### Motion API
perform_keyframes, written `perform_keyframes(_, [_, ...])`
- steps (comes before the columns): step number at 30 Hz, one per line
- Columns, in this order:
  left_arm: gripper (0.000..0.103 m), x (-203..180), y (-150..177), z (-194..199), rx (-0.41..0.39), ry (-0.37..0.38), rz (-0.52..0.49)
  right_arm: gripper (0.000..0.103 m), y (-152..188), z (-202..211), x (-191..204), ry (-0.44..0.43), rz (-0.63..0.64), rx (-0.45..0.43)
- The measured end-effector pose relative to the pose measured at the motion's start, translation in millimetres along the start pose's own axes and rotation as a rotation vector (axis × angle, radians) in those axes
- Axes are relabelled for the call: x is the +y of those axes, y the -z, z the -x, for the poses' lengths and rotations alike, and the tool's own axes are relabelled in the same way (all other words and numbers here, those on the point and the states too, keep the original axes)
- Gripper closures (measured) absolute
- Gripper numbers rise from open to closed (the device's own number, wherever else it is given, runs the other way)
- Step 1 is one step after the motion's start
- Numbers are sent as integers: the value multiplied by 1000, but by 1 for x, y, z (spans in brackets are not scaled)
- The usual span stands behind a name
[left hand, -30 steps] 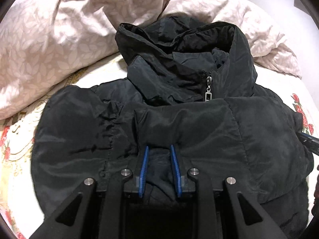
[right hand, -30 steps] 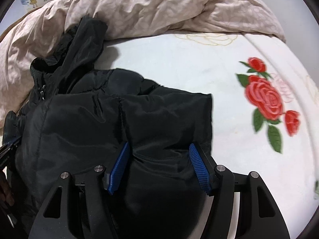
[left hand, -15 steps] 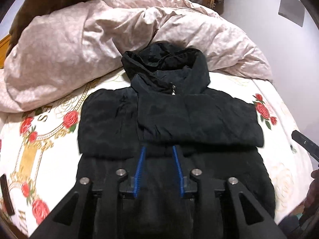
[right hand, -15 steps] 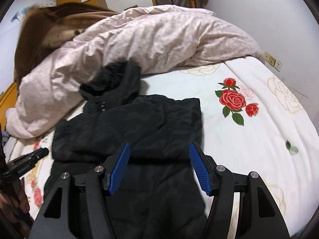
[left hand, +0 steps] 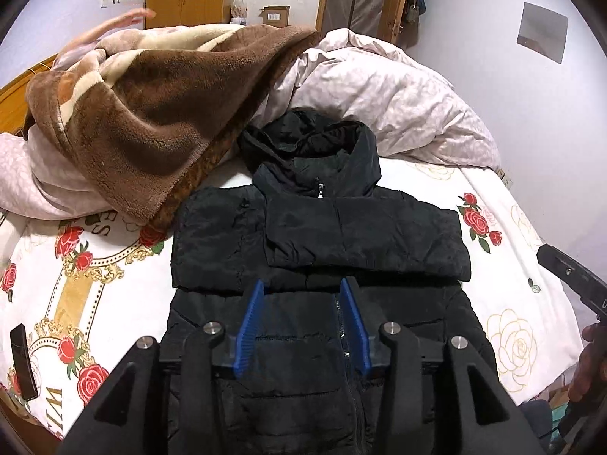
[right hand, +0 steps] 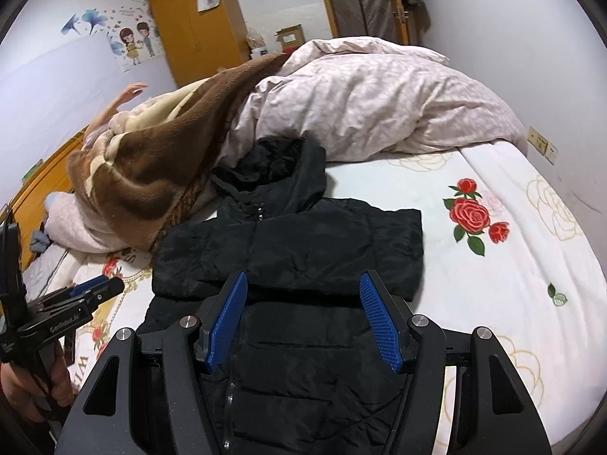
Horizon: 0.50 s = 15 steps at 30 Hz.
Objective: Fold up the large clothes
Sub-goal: 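Move both grippers toward the hood of the jacket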
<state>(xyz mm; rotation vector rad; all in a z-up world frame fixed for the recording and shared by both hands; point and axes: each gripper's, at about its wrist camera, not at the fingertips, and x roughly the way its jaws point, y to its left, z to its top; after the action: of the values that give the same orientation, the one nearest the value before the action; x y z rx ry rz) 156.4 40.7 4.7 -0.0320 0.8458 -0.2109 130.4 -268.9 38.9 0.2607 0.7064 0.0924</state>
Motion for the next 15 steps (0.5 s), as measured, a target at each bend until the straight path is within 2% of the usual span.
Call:
perform_keyframes(9, [59,5,5,-25,33,12,16,41,4,-25,0,-7,5,44])
perform_keyframes(15, [58,17,-7,-53,54,11,30,41,-5,-59,-1,-17,12,84])
